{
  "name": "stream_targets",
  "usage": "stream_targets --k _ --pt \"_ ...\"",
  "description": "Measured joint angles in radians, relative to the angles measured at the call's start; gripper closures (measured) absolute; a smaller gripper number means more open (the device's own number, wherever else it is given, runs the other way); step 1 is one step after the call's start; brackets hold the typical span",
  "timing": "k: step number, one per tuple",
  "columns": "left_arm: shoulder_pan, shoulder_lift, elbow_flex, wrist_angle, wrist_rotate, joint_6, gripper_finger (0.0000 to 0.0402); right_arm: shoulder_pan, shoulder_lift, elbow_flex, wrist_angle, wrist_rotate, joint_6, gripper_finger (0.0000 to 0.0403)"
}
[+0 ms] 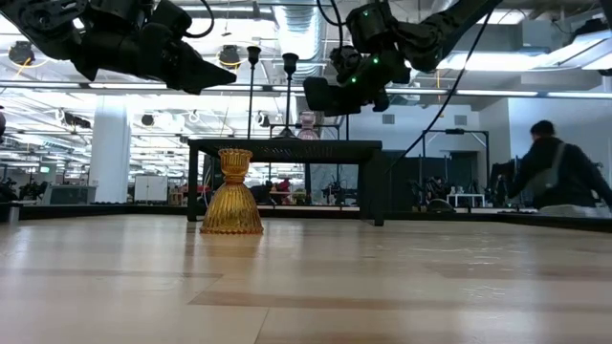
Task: Pick & Place candle stick holders
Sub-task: Put the pink glass candle holder on the shelf
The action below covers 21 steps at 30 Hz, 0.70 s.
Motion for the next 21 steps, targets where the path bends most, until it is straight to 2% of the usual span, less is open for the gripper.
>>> stream_targets --k 4,9,12,21 --pt "0.0 0.0 0.0 0.0 0.0 0.0 0.0394 -0.024 0.0 0.0 -0.004 -0.028 0.0 0.0403" --pt "0.0 0.0 0.0 0.0 0.0 0.0 0.0394 -0.049 0.0 0.0 0.007 -0.19 0.011 0.0403" --pt "0.0 0.0 0.0 0.0 0.0 0.0 0.0394 -0.052 0.0 0.0 0.004 -0.204 0.009 0.0403" --pt "0.0 0.0 0.0 0.0 0.0 0.0 0.0394 -0.057 0.0 0.0 0.017 -0.343 0.009 0.0403"
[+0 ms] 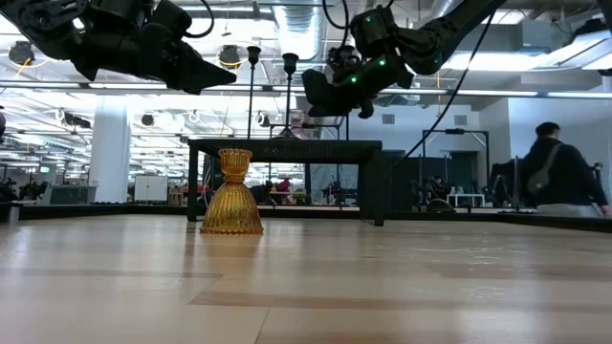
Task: Pick & Place candle stick holders
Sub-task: Put the pink glass candle holder on the shelf, then put the orange glass candle holder on the shelf
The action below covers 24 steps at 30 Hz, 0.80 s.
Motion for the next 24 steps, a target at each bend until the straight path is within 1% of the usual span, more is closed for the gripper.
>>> stream_targets --k 5,9,16,19,24 --pt "0.0 0.0 0.0 0.0 0.0 0.0 0.0394 0.0 0.0 0.0 -0.002 0.073 -0.005 0.0403" --pt "0.0 0.0 0.0 0.0 0.0 0.0 0.0394 0.008 0.0 0.0 -0.04 0.074 0.006 0.0403" --pt "0.0 0.0 0.0 0.0 0.0 0.0 0.0394 0.064 -0.002 0.0 -0.153 0.074 0.027 0.0403" --pt "0.0 0.0 0.0 0.0 0.0 0.0 0.0394 0.081 -0.029 -0.002 -0.19 0.074 0.013 0.0403" --pt "0.0 0.0 0.0 0.0 0.0 0.0 0.0394 0.113 -0.118 -0.002 -0.29 0.075 -0.024 0.0403"
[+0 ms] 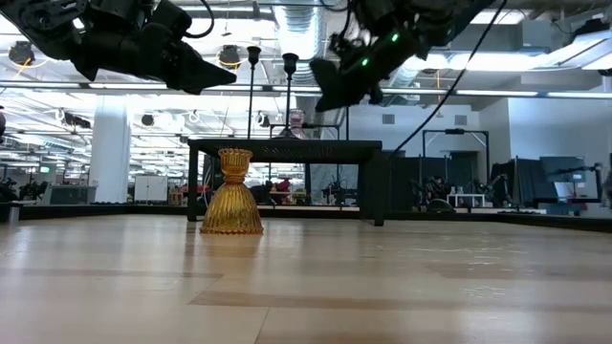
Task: Pick & Place candle stick holders
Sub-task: Put the orange glass candle holder on the shelf
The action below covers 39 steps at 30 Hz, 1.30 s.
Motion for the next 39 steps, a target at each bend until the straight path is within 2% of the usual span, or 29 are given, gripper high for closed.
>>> stream_targets --k 8,13,16,18,24,27,39 --pt "0.0 0.0 0.0 0.0 0.0 0.0 0.0394 0.103 -0.127 -0.02 -0.246 0.0 -0.011 0.0403" --pt "0.0 0.0 0.0 0.0 0.0 0.0 0.0394 0.177 -0.18 -0.126 -0.229 -0.002 0.009 0.0403" --pt "0.0 0.0 0.0 0.0 0.0 0.0 0.0394 0.214 -0.219 -0.223 -0.148 -0.021 0.041 0.0403" --pt "0.0 0.0 0.0 0.0 0.001 0.0 0.0394 0.234 -0.24 -0.298 -0.046 -0.082 0.042 0.0403" --pt "0.0 0.0 0.0 0.0 0.0 0.0 0.0394 0.284 -0.231 -0.542 0.446 -0.358 0.025 0.0403" --pt "0.0 0.0 0.0 0.0 0.0 0.0 0.0394 0.296 -0.166 -0.61 0.64 -0.39 0.026 0.0403" --pt "0.0 0.0 0.0 0.0 0.0 0.0 0.0394 0.304 0.054 -0.618 0.717 -0.391 0.026 0.0403"
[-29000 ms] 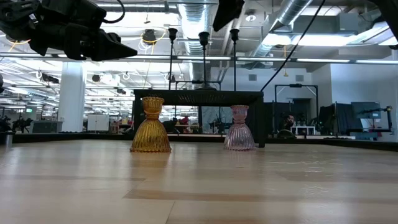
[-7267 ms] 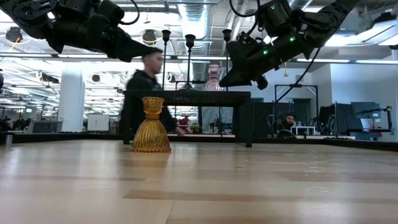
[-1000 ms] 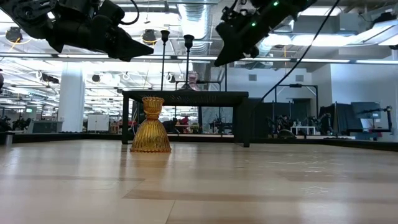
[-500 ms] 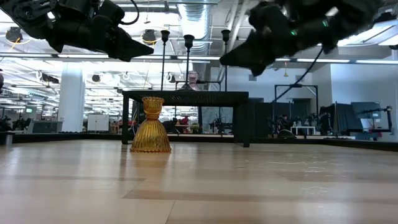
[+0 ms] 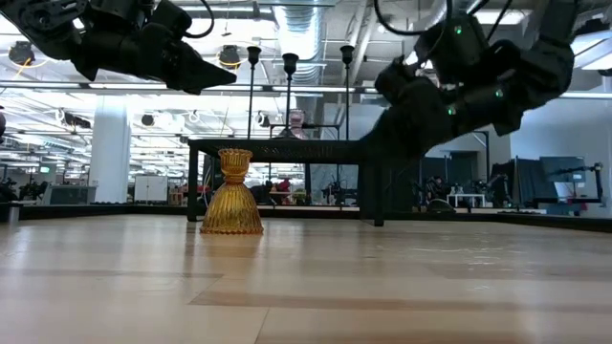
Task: Pick & Place candle stick holders
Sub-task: Put the orange glass candle holder on the shelf
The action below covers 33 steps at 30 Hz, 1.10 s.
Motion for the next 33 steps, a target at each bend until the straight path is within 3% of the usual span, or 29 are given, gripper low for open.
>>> stream_targets --k 18,23,33 --pt "0.0 0.0 0.0 0.0 0.0 0.0 0.0394 -0.001 0.164 0.144 -0.007 0.0 0.027 0.039" --pt "0.0 0.0 0.0 0.0 0.0 0.0 0.0394 -0.001 0.164 0.143 -0.037 0.0 0.05 0.033" --pt "0.0 0.0 0.0 0.0 0.0 0.0 0.0394 0.005 0.164 0.195 -0.045 0.0 0.064 0.0162"
